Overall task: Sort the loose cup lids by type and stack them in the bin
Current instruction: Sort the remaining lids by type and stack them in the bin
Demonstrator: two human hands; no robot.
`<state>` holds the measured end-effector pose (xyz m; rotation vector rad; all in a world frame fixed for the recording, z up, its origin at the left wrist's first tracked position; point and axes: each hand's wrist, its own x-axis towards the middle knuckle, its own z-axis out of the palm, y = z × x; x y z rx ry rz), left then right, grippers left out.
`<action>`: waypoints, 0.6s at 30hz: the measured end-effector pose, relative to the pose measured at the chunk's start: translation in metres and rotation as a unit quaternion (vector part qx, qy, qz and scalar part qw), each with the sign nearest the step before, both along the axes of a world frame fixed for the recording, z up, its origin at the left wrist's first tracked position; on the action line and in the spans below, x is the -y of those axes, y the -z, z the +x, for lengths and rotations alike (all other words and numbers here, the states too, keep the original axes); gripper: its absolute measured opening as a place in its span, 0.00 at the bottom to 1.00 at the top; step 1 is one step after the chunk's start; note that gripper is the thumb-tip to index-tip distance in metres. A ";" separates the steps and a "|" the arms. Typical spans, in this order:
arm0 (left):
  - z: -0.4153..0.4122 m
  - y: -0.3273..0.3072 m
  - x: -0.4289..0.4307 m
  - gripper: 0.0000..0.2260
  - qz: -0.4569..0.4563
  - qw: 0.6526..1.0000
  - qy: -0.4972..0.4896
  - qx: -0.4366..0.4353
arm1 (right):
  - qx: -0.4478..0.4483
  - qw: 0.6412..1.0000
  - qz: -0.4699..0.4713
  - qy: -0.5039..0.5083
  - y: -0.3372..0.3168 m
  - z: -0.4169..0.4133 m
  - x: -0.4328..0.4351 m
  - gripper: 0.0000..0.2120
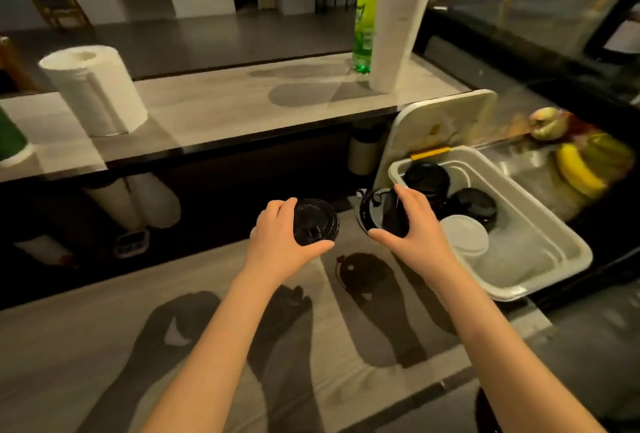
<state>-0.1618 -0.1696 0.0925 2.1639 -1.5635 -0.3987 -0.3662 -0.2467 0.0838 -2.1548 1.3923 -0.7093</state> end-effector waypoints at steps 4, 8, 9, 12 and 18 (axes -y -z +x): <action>-0.040 0.003 0.031 0.44 0.004 1.000 0.020 0.001 | 0.038 0.998 0.005 0.040 0.002 -0.043 0.023 0.34; -0.070 0.001 0.056 0.45 0.005 1.000 0.025 -0.013 | 0.026 0.997 0.011 0.065 0.001 -0.080 0.050 0.32; -0.075 -0.001 0.060 0.44 0.005 1.000 0.028 -0.013 | 0.021 0.997 0.009 0.075 0.000 -0.088 0.059 0.31; -0.083 -0.006 0.071 0.43 0.007 0.999 0.040 -0.006 | -0.026 0.992 -0.005 0.127 -0.006 -0.109 0.090 0.30; -0.088 -0.011 0.087 0.42 -0.005 0.998 0.070 0.003 | -0.224 0.962 0.018 0.153 -0.006 -0.125 0.148 0.29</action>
